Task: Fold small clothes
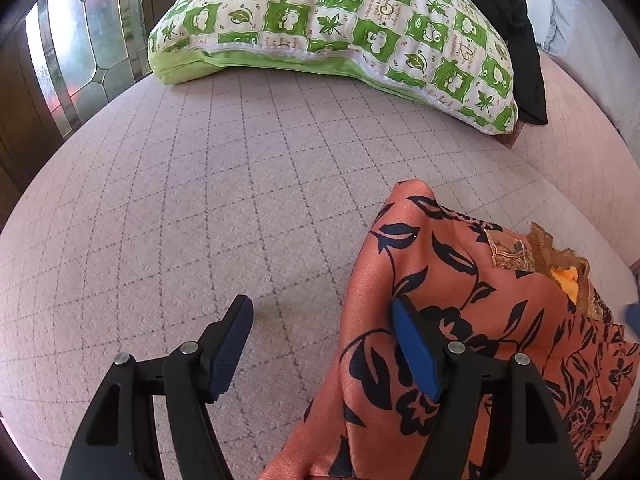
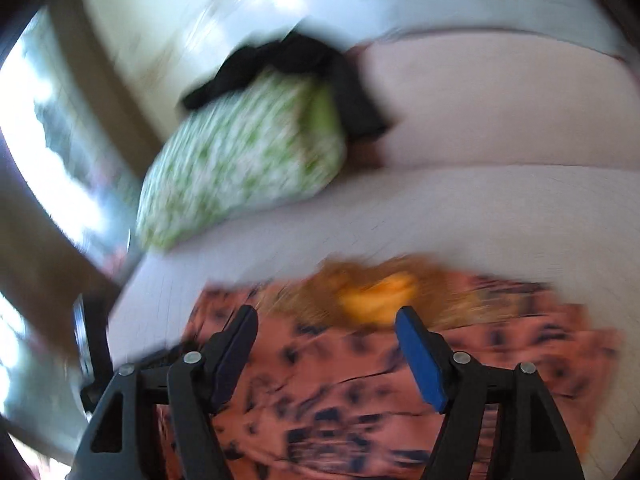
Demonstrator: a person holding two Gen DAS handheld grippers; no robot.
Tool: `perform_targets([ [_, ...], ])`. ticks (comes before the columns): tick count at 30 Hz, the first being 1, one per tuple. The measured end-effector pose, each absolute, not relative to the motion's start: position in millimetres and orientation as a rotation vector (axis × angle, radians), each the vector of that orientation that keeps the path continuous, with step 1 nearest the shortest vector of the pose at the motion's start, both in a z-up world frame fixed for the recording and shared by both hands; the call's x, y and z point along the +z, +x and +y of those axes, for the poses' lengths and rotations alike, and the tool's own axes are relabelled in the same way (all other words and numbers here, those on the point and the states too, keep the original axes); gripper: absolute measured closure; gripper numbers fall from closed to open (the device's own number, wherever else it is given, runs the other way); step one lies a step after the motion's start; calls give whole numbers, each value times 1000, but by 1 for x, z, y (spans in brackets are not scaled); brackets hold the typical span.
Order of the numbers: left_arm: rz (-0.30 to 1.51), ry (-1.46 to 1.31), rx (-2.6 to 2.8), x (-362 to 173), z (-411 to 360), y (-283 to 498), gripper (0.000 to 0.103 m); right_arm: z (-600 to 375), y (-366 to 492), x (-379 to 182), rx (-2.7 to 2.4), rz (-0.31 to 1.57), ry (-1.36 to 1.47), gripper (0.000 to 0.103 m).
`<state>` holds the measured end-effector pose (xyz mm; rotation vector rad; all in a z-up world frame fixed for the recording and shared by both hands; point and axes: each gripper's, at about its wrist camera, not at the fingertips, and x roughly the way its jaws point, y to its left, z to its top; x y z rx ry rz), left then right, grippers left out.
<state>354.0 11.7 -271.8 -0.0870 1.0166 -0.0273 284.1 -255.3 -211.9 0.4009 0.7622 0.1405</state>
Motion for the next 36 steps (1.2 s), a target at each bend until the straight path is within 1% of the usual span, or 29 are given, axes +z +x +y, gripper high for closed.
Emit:
perform_targets([
  [1, 1017, -88, -24, -272, 12, 354, 30, -236, 296, -219, 169, 814, 355, 58],
  [2, 1017, -90, -21, -271, 12, 355, 30, -217, 307, -230, 193, 874, 318, 68],
  [3, 1016, -93, -17, -271, 13, 355, 30, -208, 312, -239, 200, 918, 302, 73],
  [5, 1010, -89, -4, -270, 15, 355, 30, -193, 329, -269, 172, 1013, 337, 73],
  [6, 1004, -83, 1, -269, 15, 355, 30, -193, 332, -278, 141, 1011, 364, 75],
  [8, 988, -68, 2, -267, 13, 354, 31, -195, 332, -278, 109, 928, 384, 75],
  [9, 976, -60, 0, -265, 12, 353, 31, -197, 332, -279, 98, 922, 402, 75],
  [11, 949, -47, -8, -261, 9, 351, 31, -207, 325, -278, 101, 923, 480, 72],
  [12, 935, -49, -17, -258, 7, 350, 31, -214, 317, -274, 100, 916, 505, 72],
  [15, 913, -64, -49, -253, 2, 347, 31, -240, 284, -260, 61, 862, 498, 72],
  [17, 930, -55, -68, -254, -4, 346, 31, -264, 261, -254, 33, 823, 519, 69],
  [18, 942, -48, -68, -255, -6, 346, 31, -280, 244, -253, 23, 797, 548, 61],
  [19, 956, -42, -69, -257, -8, 346, 30, -296, 229, -251, 5, 773, 579, 31],
  [20, 972, -38, -73, -260, -9, 345, 30, -307, 220, -252, -15, 752, 602, 20],
  [21, 992, -37, -75, -263, -11, 346, 30, -324, 195, -250, -47, 695, 639, 16],
  [23, 1039, -41, -75, -271, -13, 349, 28, -346, 158, -245, -69, 601, 695, 16],
  [25, 1077, -39, -82, -279, -15, 349, 21, -368, 126, -246, -68, 546, 770, 16],
  [26, 1089, -34, -81, -281, -17, 349, 18, -373, 119, -248, -63, 539, 797, 16],
  [28, 1082, 3, -68, -284, -24, 345, 9, -388, 108, -257, -66, 540, 857, 17],
  [31, 1055, 69, -41, -286, -32, 339, 2, -399, 106, -269, -89, 525, 911, 18],
  [33, 1052, 65, -36, -288, -32, 339, 0, -405, 111, -278, -108, 523, 950, 19],
  [35, 1075, 18, -45, -290, -26, 341, 0, -409, 118, -288, -100, 528, 980, 24],
  [36, 1079, 0, -48, -291, -24, 342, 0, -410, 123, -292, -104, 538, 984, 30],
])
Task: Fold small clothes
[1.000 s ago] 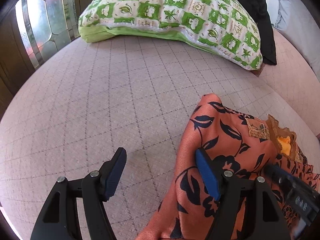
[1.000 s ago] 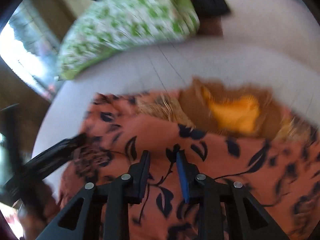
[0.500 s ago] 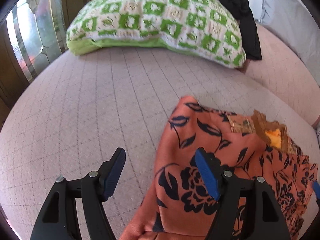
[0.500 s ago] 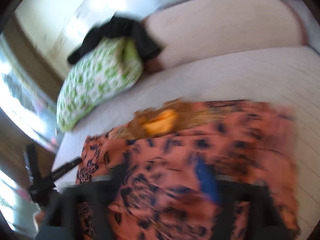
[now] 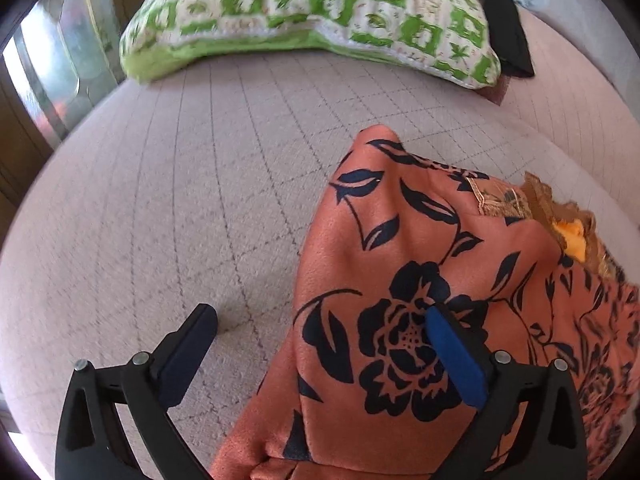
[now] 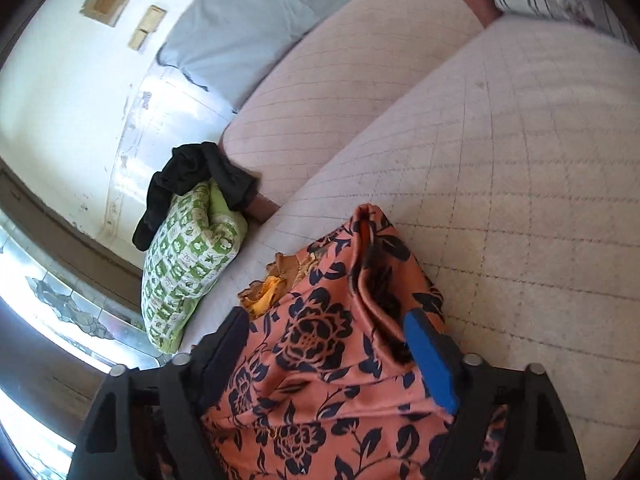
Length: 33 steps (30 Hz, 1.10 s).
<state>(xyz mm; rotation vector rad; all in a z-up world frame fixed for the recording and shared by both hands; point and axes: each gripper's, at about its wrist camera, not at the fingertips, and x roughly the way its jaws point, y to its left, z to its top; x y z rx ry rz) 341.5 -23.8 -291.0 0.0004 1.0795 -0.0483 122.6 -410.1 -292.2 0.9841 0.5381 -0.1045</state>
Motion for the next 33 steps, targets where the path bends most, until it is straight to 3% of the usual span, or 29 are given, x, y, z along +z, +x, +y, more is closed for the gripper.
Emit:
perform_targets([
  [5, 1077, 17, -49, -291, -27, 340, 0, -411, 141, -312, -145, 645, 971, 48],
  [7, 1082, 14, -53, -291, -27, 340, 0, -408, 144, -313, -178, 685, 920, 70],
  [11, 1082, 16, -54, -291, -25, 342, 0, -404, 142, -308, -191, 737, 855, 92],
  [21, 1108, 14, -59, -291, -24, 344, 0, -415, 119, -264, -220, 606, 850, 94],
  [26, 1111, 38, -44, -287, -23, 346, 0, -415, 137, -299, -365, 898, 808, 90],
  [29, 1069, 77, -23, -278, -27, 344, 0, -417, 126, -296, -383, 862, 831, 80],
  [33, 920, 127, -96, -252, -44, 326, 0, -401, 122, -261, -396, 751, 692, 80],
])
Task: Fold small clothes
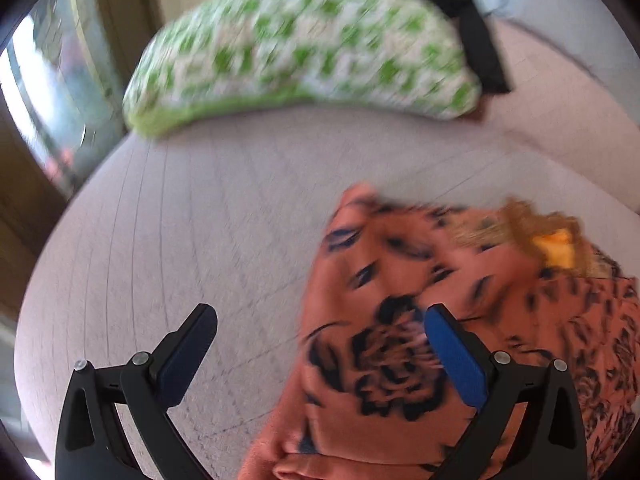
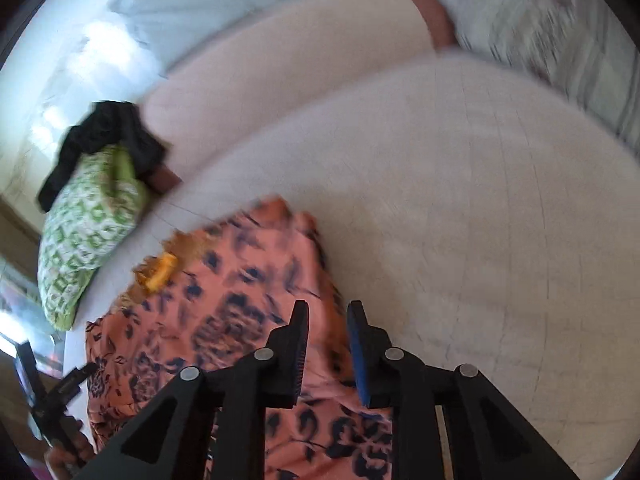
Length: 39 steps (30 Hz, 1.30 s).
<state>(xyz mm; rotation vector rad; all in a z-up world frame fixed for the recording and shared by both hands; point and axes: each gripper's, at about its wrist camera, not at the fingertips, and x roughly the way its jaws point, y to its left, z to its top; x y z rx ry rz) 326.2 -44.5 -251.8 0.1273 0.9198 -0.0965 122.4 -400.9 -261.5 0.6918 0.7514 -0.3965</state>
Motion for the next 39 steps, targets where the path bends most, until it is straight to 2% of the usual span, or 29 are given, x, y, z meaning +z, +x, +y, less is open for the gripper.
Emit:
perform_targets([
  [5, 992, 208, -224, -265, -71, 320, 0, -356, 157, -257, -206, 782, 611, 80],
  [9, 1130, 185, -223, -292, -63, 332, 0, -323, 185, -294, -149, 972, 582, 79],
  [12, 1114, 113, -207, -283, -49, 336, 0, -316, 189, -287, -163, 943, 519, 79],
  [17, 1102, 55, -175, -279, -31, 344, 0, -349, 200, -277, -241, 884, 596, 79],
  [24, 1158, 41, -120, -293, -17, 348, 0, -381, 225, -299, -335, 864, 557, 78],
  [26, 1144, 67, -114, -294, -20, 343, 0, -374, 229, -297, -322, 868, 497, 63],
  [28, 1128, 71, -112, -295, -19, 341, 0, -361, 234, -298, -256, 857, 470, 19],
  [30, 1124, 67, -116, -297, -20, 338, 0, -333, 243, -301, -217, 889, 344, 4],
  [32, 1123, 71, -120, -298, -21, 330, 0, -314, 248, -304, -273, 892, 259, 2],
  [35, 1132, 77, -126, -298, -20, 329, 0, -319, 246, -304, -300, 851, 343, 1],
  [39, 1164, 60, -136, -293, -23, 345, 0, -317, 243, -298, -323, 862, 293, 2],
])
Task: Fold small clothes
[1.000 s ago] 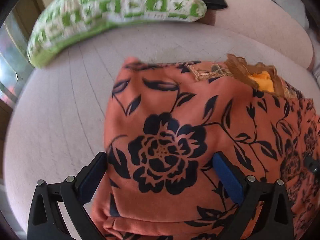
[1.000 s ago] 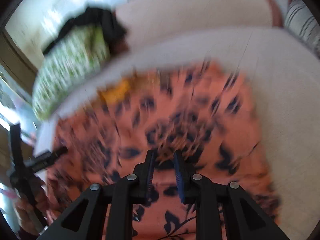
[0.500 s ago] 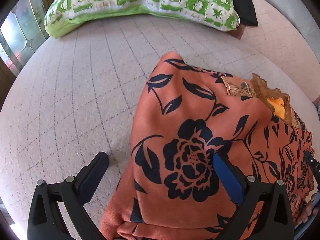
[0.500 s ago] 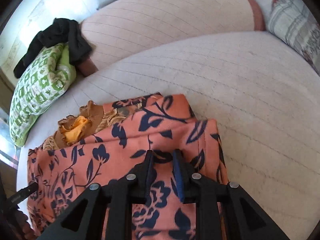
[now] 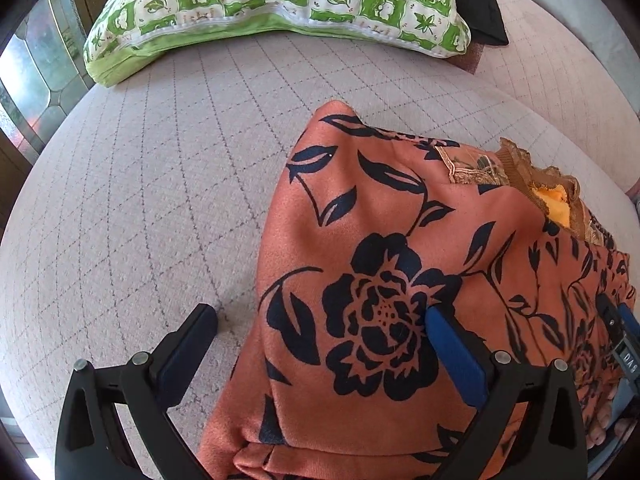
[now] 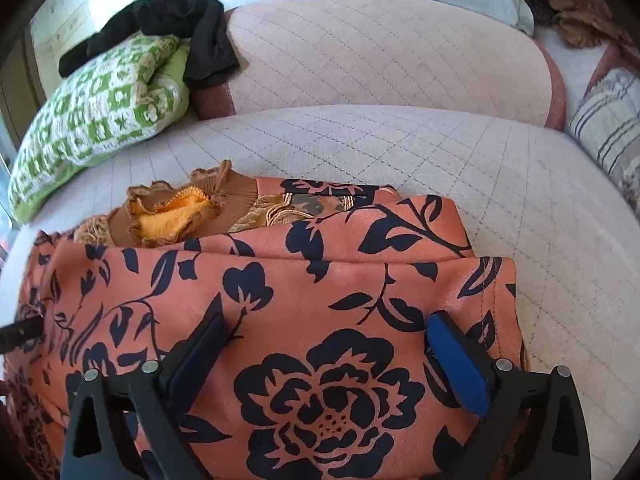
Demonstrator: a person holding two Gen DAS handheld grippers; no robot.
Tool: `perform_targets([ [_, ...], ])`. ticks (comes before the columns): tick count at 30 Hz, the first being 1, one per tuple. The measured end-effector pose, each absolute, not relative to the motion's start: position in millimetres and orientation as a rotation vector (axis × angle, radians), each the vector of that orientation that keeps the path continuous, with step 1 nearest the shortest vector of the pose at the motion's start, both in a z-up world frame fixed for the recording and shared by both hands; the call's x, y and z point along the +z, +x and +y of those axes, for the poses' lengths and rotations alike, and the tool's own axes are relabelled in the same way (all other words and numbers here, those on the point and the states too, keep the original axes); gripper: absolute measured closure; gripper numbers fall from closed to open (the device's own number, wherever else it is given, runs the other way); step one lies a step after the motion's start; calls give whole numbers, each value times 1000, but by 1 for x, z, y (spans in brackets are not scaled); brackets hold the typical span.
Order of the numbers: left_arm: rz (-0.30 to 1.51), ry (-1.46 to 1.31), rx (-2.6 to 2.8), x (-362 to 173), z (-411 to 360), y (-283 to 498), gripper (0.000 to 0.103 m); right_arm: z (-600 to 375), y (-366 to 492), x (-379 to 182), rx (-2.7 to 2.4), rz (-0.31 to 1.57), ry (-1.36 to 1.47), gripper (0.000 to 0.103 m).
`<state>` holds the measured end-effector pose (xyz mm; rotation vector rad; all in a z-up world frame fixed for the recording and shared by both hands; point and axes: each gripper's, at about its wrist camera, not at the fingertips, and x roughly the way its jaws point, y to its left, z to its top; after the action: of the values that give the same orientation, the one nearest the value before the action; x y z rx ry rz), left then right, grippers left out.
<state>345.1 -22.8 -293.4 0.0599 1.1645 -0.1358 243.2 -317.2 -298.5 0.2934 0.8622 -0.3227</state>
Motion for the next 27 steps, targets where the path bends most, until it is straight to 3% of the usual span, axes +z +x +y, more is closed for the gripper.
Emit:
perform_targets([
  [7, 1029, 48, -122, -266, -20, 340, 0, -288, 223, -261, -206, 782, 337, 3],
  [11, 1097, 182, -100, -285, -36, 340, 0, -251, 213, -253, -158, 770, 237, 4],
  [14, 1150, 104, -103, -294, -27, 344, 0, -246, 222, -277, -137, 878, 242, 31],
  [18, 1142, 49, -63, -287, -12, 348, 0, -251, 237, -279, -146, 894, 259, 42],
  [23, 1093, 84, 5, -277, -3, 351, 0, -242, 275, -254, -49, 844, 305, 46],
  [25, 1095, 84, 8, -277, 1, 352, 0, -225, 289, -254, 2, 863, 298, 67],
  [27, 1097, 79, 10, -277, 5, 353, 0, -206, 308, -261, 56, 900, 309, 69],
])
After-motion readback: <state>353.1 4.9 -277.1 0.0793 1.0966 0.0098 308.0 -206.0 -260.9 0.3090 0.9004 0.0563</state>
